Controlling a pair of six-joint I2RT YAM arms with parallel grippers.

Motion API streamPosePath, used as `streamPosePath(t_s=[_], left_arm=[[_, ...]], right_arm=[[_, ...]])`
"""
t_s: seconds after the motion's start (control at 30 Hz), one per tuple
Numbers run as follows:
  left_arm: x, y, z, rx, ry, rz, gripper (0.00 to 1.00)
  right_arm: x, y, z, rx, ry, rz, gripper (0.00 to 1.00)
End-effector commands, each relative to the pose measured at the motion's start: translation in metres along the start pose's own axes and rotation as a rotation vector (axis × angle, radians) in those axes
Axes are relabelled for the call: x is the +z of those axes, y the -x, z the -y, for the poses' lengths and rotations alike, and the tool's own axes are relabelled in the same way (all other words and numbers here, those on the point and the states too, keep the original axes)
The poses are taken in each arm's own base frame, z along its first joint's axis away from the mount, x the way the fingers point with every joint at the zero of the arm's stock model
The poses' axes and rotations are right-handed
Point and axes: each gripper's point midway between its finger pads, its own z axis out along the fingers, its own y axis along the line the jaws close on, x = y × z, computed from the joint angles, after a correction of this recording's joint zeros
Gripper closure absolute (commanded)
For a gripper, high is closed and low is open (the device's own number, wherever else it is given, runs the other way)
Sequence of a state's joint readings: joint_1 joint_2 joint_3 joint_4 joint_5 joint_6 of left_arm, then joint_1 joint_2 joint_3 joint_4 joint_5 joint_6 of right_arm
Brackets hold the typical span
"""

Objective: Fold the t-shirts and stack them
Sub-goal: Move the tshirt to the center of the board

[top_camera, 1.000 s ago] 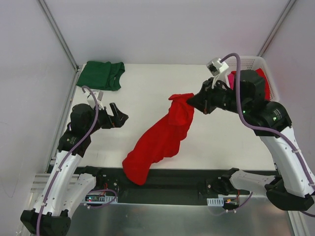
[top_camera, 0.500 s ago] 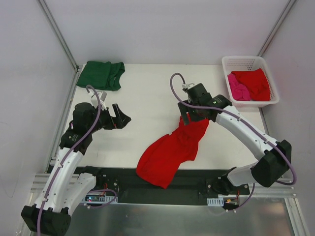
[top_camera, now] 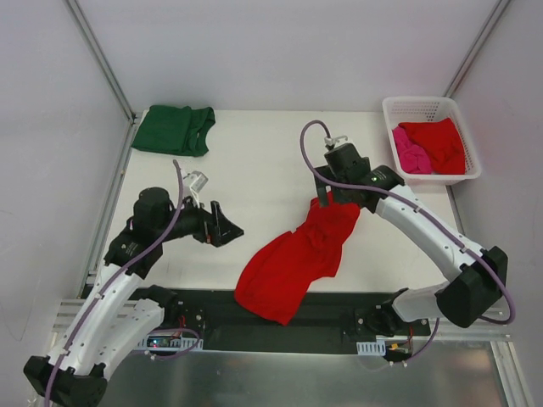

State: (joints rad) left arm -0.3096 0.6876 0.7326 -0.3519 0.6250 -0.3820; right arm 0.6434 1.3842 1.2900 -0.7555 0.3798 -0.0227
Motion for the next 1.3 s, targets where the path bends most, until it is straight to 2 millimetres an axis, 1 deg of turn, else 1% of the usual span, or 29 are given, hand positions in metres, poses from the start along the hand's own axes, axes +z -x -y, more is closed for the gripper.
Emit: streamPosePath(t_s=[0.0, 0.1, 0.13, 0.17, 0.2, 0.23, 0.27, 0.3, 0.33, 0.37, 0.4, 0.47, 0.5, 0.53, 0.6, 0.63, 0.67, 0.73, 0.8, 0.83, 0.87, 0.9, 0.93, 0.97, 1.03, 1.1, 1.2, 1.23, 1.27], left_arm=[[0.009, -0.035, -0.003, -0.007, 0.07, -0.073, 0.0], [0.024, -0.061, -0.004, 0.006, 0.164, -0.132, 0.01], [0.028, -0.061, -0.017, 0.038, 0.265, -0.104, 0.01], [0.034, -0.08, 0.002, 0.107, 0.23, -0.16, 0.01], [0.043, -0.095, -0.001, 0.119, 0.275, -0.211, 0.01], [0.048, -0.104, 0.002, 0.151, 0.296, -0.233, 0.01], [0.052, -0.112, 0.014, 0.204, 0.299, -0.239, 0.01], [0.061, -0.127, 0.013, 0.237, 0.339, -0.283, 0.01], [0.065, -0.135, 0.017, 0.265, 0.35, -0.297, 0.01], [0.07, -0.133, 0.023, 0.295, 0.363, -0.284, 0.01], [0.072, -0.154, 0.029, 0.348, 0.361, -0.332, 0.01], [0.073, -0.166, 0.033, 0.381, 0.374, -0.344, 0.01], [0.071, -0.176, 0.037, 0.402, 0.379, -0.344, 0.01], [0.068, -0.182, 0.036, 0.418, 0.383, -0.343, 0.01], [0.062, -0.186, 0.036, 0.424, 0.401, -0.317, 0.01], [0.055, -0.195, 0.04, 0.46, 0.387, -0.329, 0.01], [0.052, -0.199, 0.04, 0.479, 0.392, -0.329, 0.01], [0.046, -0.207, 0.049, 0.52, 0.379, -0.324, 0.01], [0.046, -0.22, 0.053, 0.577, 0.386, -0.345, 0.01], [0.045, -0.226, 0.068, 0.609, 0.354, -0.352, 0.01], [0.049, -0.238, 0.066, 0.67, 0.376, -0.378, 0.01], [0.051, -0.244, 0.071, 0.719, 0.374, -0.39, 0.01], [0.056, -0.246, 0.089, 0.735, 0.355, -0.384, 0.01], [0.059, -0.258, 0.083, 0.805, 0.389, -0.408, 0.01], [0.063, -0.262, 0.093, 0.817, 0.381, -0.407, 0.01], [0.064, -0.264, 0.095, 0.808, 0.381, -0.397, 0.01], [0.061, -0.26, 0.089, 0.798, 0.396, -0.383, 0.01], [0.06, -0.261, 0.082, 0.8, 0.408, -0.385, 0.01], [0.058, -0.26, 0.08, 0.794, 0.408, -0.384, 0.01]], right_arm=[[-0.015, 0.015, 0.021, 0.137, -0.048, 0.094, 0.04], [-0.017, 0.016, 0.026, 0.182, -0.023, 0.101, 0.04], [-0.018, 0.017, 0.027, 0.19, -0.016, 0.106, 0.04], [-0.018, 0.017, 0.029, 0.195, -0.013, 0.106, 0.04], [-0.017, 0.016, 0.031, 0.203, -0.014, 0.103, 0.04], [-0.017, 0.016, 0.032, 0.207, -0.008, 0.1, 0.04], [-0.017, 0.015, 0.032, 0.212, -0.006, 0.1, 0.04], [-0.016, 0.013, 0.034, 0.219, -0.007, 0.094, 0.04], [-0.016, 0.013, 0.034, 0.22, -0.002, 0.095, 0.04], [-0.018, 0.013, 0.035, 0.225, 0.001, 0.102, 0.04], [-0.018, 0.012, 0.037, 0.234, -0.001, 0.101, 0.04], [-0.017, 0.008, 0.039, 0.246, 0.003, 0.099, 0.04], [-0.019, 0.008, 0.043, 0.262, 0.005, 0.105, 0.04], [-0.019, 0.005, 0.046, 0.269, 0.003, 0.103, 0.03], [-0.02, 0.004, 0.05, 0.286, 0.006, 0.108, 0.04], [-0.02, 0.002, 0.051, 0.29, 0.008, 0.107, 0.04], [-0.018, -0.001, 0.052, 0.292, 0.007, 0.1, 0.04], [-0.015, -0.005, 0.053, 0.296, 0.009, 0.092, 0.04], [-0.011, -0.01, 0.053, 0.302, 0.016, 0.075, 0.04], [-0.009, -0.011, 0.053, 0.301, 0.019, 0.071, 0.04], [-0.008, -0.012, 0.052, 0.3, 0.023, 0.067, 0.04], [-0.006, -0.014, 0.052, 0.305, 0.024, 0.061, 0.04], [-0.005, -0.015, 0.05, 0.302, 0.03, 0.059, 0.04], [-0.004, -0.015, 0.05, 0.305, 0.033, 0.06, 0.03], [-0.003, -0.017, 0.048, 0.309, 0.04, 0.052, 0.04], [-0.004, -0.018, 0.047, 0.311, 0.05, 0.054, 0.04], [-0.005, -0.02, 0.048, 0.314, 0.05, 0.057, 0.04], [-0.004, -0.021, 0.048, 0.315, 0.049, 0.054, 0.04], [-0.004, -0.021, 0.047, 0.314, 0.051, 0.054, 0.03]])
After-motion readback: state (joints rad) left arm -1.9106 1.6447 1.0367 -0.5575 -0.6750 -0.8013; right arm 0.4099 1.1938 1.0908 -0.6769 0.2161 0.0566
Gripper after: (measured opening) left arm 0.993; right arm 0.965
